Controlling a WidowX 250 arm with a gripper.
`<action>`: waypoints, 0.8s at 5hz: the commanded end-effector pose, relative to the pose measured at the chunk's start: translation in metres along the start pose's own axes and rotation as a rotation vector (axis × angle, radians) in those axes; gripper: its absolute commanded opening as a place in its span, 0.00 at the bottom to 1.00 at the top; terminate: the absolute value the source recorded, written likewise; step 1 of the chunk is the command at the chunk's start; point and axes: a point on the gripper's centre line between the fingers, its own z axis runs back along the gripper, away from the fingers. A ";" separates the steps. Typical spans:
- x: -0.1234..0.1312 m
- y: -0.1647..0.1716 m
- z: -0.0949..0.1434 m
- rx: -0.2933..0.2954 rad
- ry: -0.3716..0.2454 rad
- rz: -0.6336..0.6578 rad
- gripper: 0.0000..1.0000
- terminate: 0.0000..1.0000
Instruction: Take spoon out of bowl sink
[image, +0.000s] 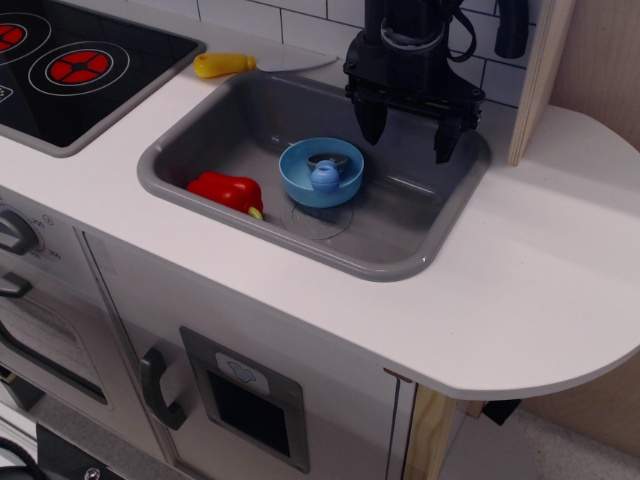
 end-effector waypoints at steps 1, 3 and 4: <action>0.000 0.000 0.000 0.000 0.000 0.000 1.00 0.00; -0.010 0.032 0.026 -0.039 0.000 0.095 1.00 0.00; -0.015 0.042 0.033 -0.016 0.022 0.154 1.00 0.00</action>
